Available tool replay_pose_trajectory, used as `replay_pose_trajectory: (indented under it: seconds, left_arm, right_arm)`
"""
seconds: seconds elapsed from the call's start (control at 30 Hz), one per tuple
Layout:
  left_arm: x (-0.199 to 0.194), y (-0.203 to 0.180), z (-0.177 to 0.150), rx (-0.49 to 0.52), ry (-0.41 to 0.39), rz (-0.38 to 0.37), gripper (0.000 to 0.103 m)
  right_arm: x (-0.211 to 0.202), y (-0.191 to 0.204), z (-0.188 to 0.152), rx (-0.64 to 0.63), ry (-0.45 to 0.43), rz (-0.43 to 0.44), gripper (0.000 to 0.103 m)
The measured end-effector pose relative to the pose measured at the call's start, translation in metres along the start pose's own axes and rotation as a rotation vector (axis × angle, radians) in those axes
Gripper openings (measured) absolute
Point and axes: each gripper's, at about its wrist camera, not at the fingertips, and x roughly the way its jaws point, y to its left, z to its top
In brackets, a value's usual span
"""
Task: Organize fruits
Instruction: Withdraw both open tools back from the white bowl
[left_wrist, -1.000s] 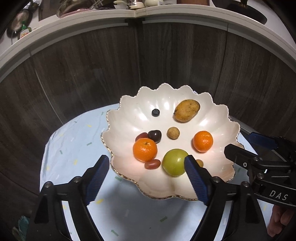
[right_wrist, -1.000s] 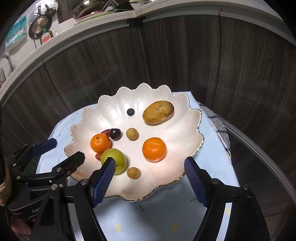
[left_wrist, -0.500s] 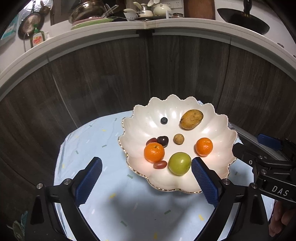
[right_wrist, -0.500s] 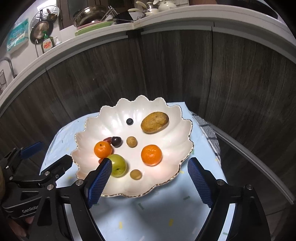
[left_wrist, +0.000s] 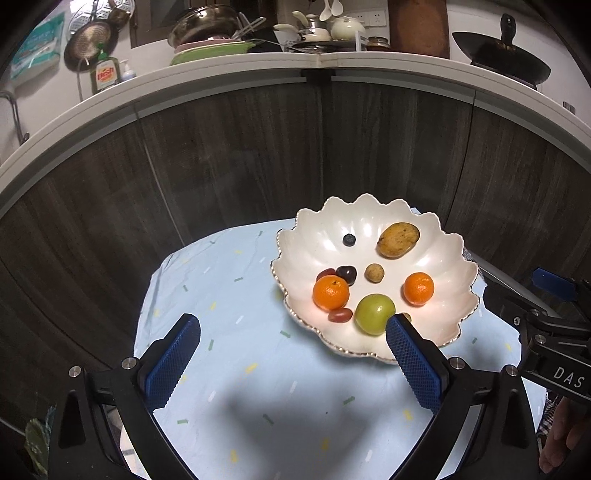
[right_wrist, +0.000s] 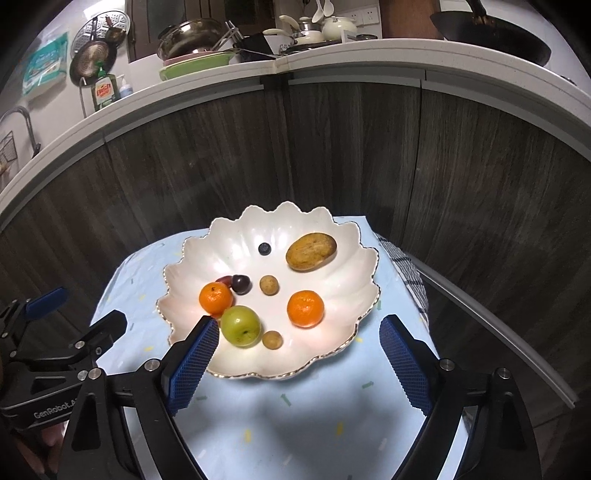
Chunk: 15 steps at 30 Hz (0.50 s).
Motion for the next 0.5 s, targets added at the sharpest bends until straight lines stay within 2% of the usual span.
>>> replay_pose_trajectory:
  seconds: [0.5]
  left_arm:
    - [-0.033, 0.014, -0.028, -0.031, -0.002, 0.045, 0.102]
  right_arm:
    - [-0.032, 0.015, -0.019, -0.014, -0.016, 0.005, 0.09]
